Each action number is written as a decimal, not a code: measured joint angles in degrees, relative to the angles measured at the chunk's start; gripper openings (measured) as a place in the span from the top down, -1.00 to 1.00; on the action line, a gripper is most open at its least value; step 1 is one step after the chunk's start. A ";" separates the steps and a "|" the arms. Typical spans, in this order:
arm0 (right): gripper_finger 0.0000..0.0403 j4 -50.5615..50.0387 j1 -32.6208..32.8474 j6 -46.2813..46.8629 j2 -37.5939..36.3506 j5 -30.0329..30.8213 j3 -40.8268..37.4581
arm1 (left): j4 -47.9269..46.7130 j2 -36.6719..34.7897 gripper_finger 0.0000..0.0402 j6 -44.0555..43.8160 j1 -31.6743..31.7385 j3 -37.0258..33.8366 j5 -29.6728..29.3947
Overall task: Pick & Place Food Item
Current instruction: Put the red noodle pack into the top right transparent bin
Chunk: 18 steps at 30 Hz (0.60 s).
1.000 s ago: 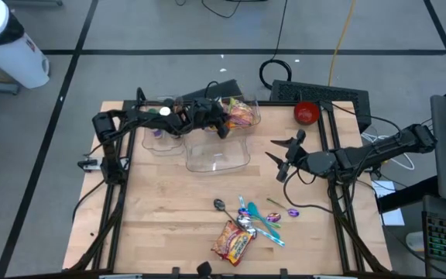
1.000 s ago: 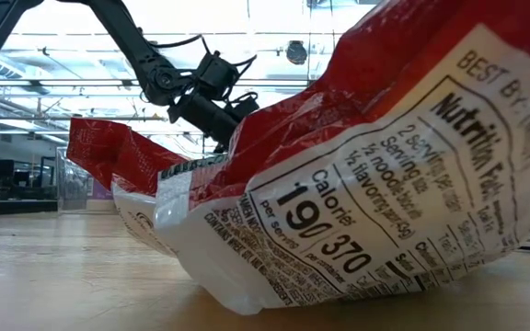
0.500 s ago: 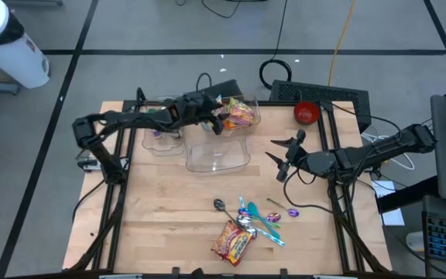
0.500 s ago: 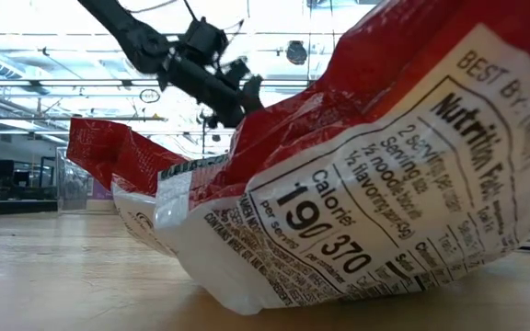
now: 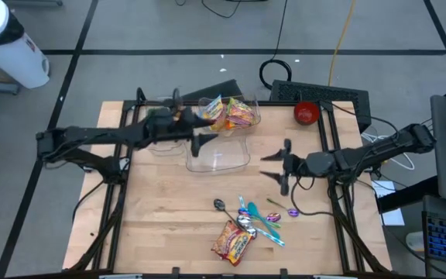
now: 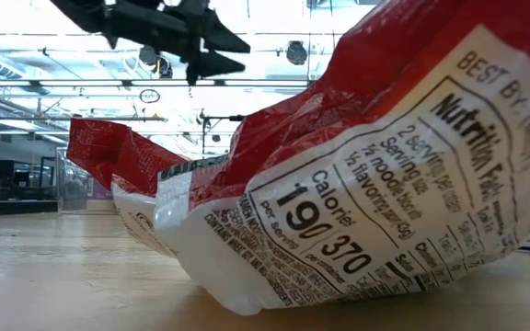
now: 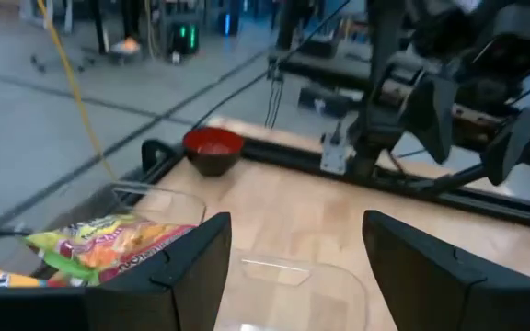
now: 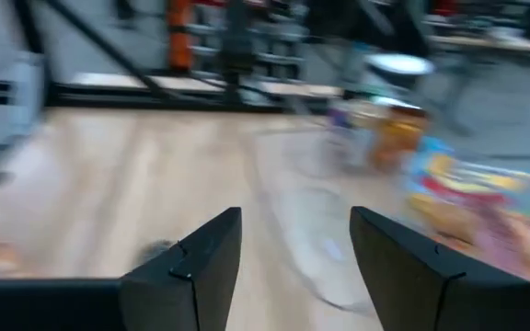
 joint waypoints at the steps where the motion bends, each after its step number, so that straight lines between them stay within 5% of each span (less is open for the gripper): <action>1: 0.03 1.47 0.00 0.00 0.99 -2.28 0.00 | 1.24 -1.36 -0.27 0.19 -0.82 -1.69 -0.59; 9: 0.03 13.37 0.75 -0.65 12.45 -14.21 0.02 | 2.60 -10.54 -0.27 -1.13 -4.61 -8.96 -6.13; 18: -0.15 12.83 8.55 -2.87 30.59 -16.01 8.99 | 2.57 -13.57 -0.27 -2.89 -5.92 -10.82 -6.58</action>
